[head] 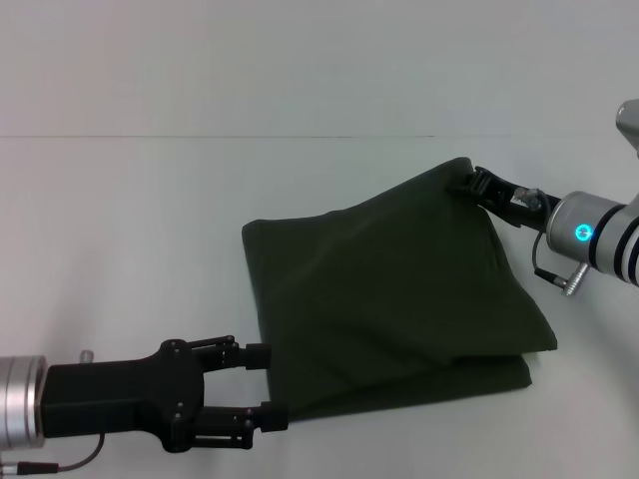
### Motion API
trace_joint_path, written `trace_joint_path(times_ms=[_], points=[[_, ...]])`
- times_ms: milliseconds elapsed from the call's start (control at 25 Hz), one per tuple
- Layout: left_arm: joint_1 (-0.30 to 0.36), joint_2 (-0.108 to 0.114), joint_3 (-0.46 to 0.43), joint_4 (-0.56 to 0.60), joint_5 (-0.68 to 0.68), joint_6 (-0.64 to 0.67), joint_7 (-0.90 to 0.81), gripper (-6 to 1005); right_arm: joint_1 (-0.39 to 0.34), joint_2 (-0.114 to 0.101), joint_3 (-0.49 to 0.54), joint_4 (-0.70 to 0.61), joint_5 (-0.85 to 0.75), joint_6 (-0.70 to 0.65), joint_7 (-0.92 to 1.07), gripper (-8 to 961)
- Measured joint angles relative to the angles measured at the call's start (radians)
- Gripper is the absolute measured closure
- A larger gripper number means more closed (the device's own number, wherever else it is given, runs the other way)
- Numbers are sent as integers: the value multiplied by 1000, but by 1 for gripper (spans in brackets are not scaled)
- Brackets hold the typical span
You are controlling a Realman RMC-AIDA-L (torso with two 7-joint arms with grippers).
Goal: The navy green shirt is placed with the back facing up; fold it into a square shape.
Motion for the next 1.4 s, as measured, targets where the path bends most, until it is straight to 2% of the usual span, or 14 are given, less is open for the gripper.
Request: trace_joint_path(times_ms=[360,520,680,800,840,880,1040,1160,1240,1400], points=[[6,-4,-2,-1,-5,1,2,139,-17,1,9,10,35,-1,-77,923],[6,-4,-5,-10,-6,0,2,139,-62,-5,9,3,101,-37,-135,794],[5,-6,-6,-25,-9,-3,3,140,-144,-11,8,-71,120,-128,-157,634],[2,-6,-8,-40,-20,-9,2,140,-202,-14,0,-138,111,-266,-222,491],[2,-6,-8,-44,-25,-11,0,140,-231,-20,-6,-171,84,-391,-296,450],[2,-6,-8,-48,-30,-12,-1,140,-231,-20,-6,-171,84,-391,-296,408],[2,-6,-27,-63,-37,-21,-3,139,-238,-19,-19,-185,-5,-570,-452,242],[0,-6,-55,-82,-38,-26,-3,139,-225,-8,-76,-173,-57,-608,-563,49],[-1,-6,-71,-88,-38,-29,-4,139,-211,-3,-124,-142,-59,-600,-619,41],[3,-6,-90,-105,-39,-47,-5,138,-172,3,-146,-61,-52,-594,-749,24]])
